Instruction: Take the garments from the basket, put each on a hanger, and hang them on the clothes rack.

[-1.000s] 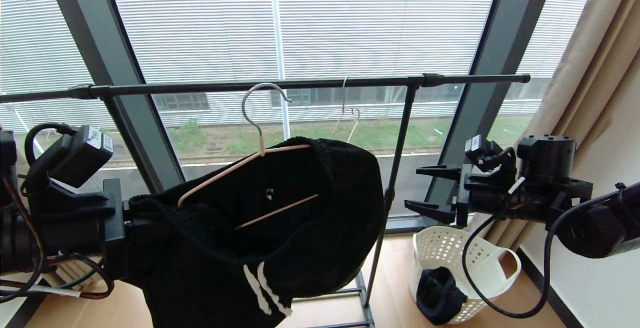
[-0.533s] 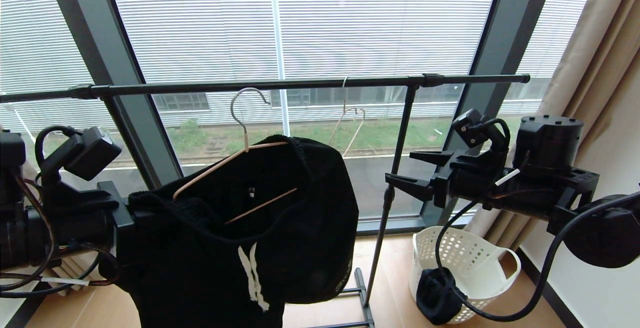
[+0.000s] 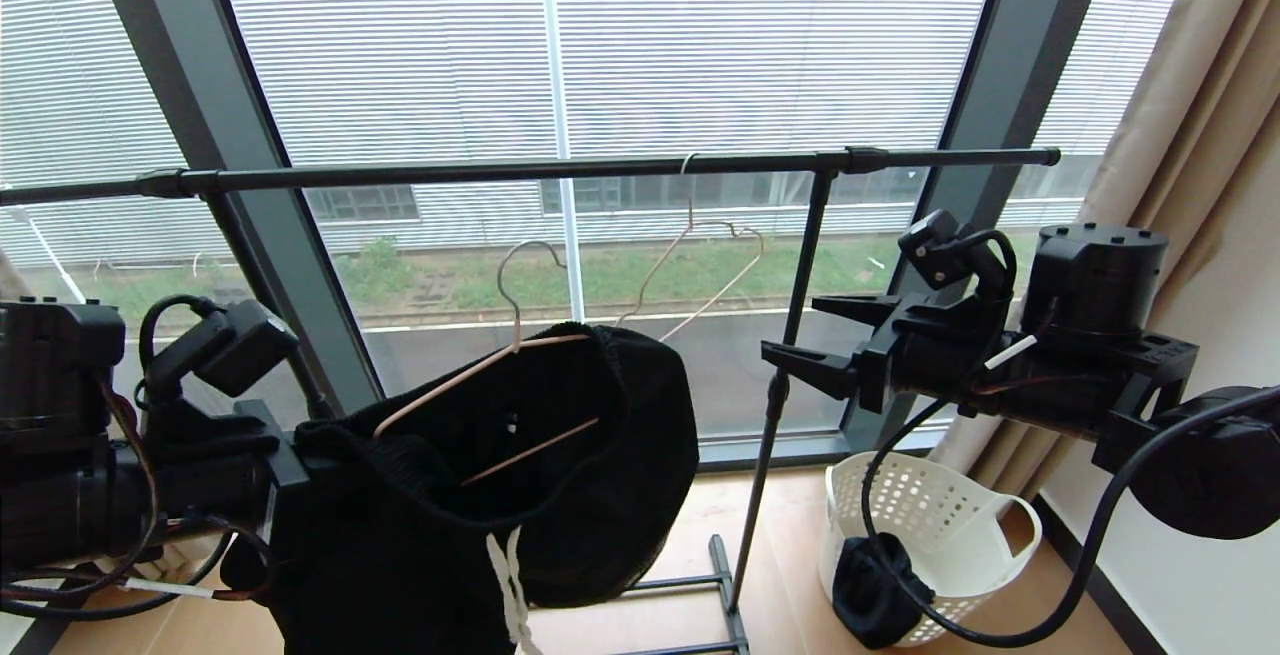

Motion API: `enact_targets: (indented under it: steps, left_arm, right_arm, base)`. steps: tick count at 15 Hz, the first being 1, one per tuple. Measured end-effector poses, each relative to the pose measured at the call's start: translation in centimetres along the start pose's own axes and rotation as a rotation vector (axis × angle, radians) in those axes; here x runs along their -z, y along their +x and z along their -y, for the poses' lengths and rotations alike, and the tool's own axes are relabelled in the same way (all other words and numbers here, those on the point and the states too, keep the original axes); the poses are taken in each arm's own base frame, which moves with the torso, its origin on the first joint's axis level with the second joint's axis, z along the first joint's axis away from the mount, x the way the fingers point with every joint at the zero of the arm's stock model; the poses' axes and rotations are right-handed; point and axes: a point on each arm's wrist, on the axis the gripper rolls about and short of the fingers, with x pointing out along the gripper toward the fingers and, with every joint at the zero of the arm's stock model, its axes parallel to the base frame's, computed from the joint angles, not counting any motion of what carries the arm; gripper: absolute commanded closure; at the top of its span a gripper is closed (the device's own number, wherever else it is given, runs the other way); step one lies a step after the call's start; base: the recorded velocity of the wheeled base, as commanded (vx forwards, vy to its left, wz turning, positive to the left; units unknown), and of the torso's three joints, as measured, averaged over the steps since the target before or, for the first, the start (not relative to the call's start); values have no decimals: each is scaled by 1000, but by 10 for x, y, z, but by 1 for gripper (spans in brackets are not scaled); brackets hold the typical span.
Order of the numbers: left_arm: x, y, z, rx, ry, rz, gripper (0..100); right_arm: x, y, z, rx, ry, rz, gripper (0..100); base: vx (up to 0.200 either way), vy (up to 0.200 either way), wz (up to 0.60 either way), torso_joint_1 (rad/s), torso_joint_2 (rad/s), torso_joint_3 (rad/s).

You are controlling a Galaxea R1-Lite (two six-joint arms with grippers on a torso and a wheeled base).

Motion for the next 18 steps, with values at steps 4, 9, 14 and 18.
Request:
enact_targets:
  steps: [4,9,14,18]
  left_arm:
    - [8,19,3,-71,2,-106,100]
    - [18,38,-1,-146,-2,-211,100]
    - [25,51,-9,-185,-21,-270,100]
    - [19,61,-19,-222,-52,-267,100]
  right_arm:
    - [0,0,0,0,-2,-2,0]
    - [1,1,0,0,-2,-5,0]
    - [2,1,1,1,-2,-6,0]
    - [2,2,1,0,-1,-8,0]
  base:
    - [0,0,0,0,0,0]
    - [0,0,0,0,0,0]
    - [0,0,0,0,0,0]
    - [0,0,0,0,0,0]
